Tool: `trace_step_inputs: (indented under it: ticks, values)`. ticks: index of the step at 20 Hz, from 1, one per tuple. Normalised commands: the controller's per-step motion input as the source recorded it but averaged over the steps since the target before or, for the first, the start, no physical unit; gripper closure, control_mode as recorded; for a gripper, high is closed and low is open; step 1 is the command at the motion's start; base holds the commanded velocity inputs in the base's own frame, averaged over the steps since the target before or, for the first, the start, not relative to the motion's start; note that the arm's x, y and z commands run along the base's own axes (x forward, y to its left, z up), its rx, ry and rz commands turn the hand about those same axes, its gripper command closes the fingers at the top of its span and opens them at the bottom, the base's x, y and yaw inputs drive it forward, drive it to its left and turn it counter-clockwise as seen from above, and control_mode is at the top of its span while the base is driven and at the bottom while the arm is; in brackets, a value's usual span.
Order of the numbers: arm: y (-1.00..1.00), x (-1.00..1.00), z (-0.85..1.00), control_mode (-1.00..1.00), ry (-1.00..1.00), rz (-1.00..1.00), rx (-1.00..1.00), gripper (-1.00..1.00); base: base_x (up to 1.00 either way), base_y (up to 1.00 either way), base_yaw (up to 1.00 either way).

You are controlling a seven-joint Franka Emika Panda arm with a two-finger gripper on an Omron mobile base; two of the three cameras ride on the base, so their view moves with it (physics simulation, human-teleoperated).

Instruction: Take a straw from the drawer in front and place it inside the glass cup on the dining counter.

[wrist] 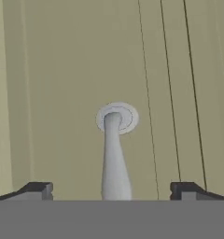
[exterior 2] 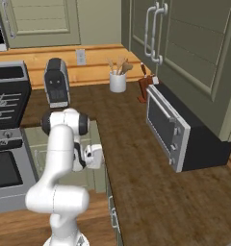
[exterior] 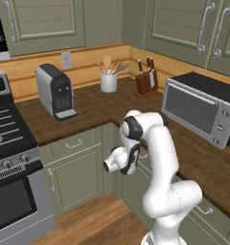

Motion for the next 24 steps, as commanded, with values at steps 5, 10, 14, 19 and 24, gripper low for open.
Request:
trace_step_inputs:
  ticks: [5,10,14,19,24]
  values:
    - [0.0,0.25,-0.38,-1.0,0.01,0.0,0.0,1.0,0.0,0.0,0.0]
    - [-0.01,-0.01,-0.2,-1.0,0.0,0.0,0.0,1.0,0.0,0.0,0.0]
    - [0.25,-0.49,-0.01,-1.0,0.0,0.0,0.04,1.0,0.0,0.0,0.0]
    - [0.91,-0.78,0.0,-1.0,0.0,0.0,0.06,1.0,0.0,0.0,0.0]
    - [1.0,-0.73,0.0,-1.0,0.0,0.0,0.01,1.0,0.0,0.0,0.0]
